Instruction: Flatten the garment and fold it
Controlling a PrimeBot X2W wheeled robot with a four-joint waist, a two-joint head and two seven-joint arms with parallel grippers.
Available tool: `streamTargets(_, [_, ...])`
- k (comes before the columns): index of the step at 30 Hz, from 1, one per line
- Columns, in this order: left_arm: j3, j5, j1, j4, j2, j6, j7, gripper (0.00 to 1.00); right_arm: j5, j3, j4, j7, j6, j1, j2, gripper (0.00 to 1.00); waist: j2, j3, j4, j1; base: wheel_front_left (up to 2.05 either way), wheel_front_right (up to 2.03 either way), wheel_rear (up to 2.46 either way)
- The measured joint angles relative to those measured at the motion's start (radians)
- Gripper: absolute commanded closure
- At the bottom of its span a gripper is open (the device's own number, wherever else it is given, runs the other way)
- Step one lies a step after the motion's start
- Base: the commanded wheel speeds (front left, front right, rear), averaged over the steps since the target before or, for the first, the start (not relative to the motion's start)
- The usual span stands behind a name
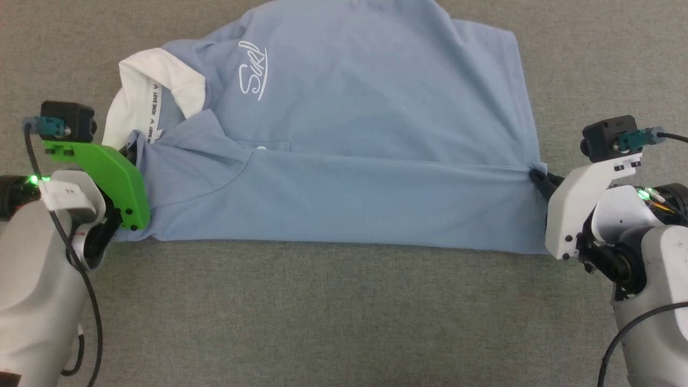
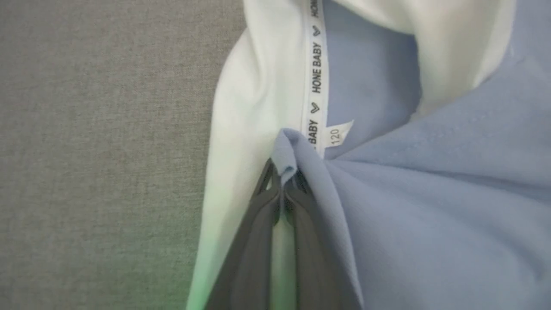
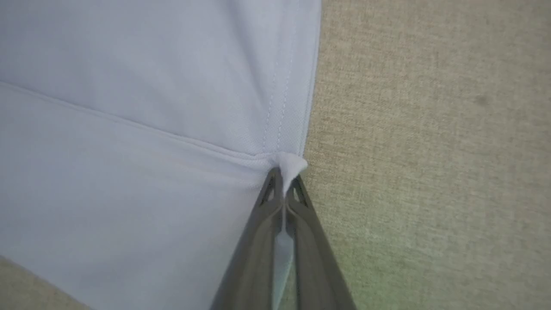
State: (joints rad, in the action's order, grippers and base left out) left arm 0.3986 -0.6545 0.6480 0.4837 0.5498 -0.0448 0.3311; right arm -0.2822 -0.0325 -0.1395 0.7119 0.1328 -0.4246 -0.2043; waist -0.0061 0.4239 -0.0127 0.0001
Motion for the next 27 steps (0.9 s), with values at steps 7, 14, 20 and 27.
streamTargets(7, [-0.039,0.086,-0.091,-0.038,-0.017,0.119,-0.329,0.0,0.012,0.035,0.049,-0.177,-0.001,0.089,0.039,0.0,0.0,-0.056,0.007,0.0,0.0,0.0,0.0])
streamTargets(14, [-0.107,0.11,-0.26,-0.107,-0.069,0.223,-0.566,0.0,0.037,0.071,0.076,-0.532,-0.001,0.24,0.105,0.0,0.0,-0.14,0.013,0.0,0.0,0.0,0.0])
streamTargets(20, [-0.127,0.096,-0.424,-0.173,-0.112,0.281,-0.577,0.0,0.027,0.066,0.081,-0.729,-0.001,0.349,0.143,0.0,0.0,-0.208,0.006,0.0,0.0,0.0,0.0])
streamTargets(27, [-0.139,0.042,-0.465,-0.191,-0.118,0.313,-0.48,0.0,0.023,0.057,0.085,-0.85,-0.001,0.383,0.151,0.0,0.0,-0.235,-0.033,0.0,0.0,0.0,0.0])
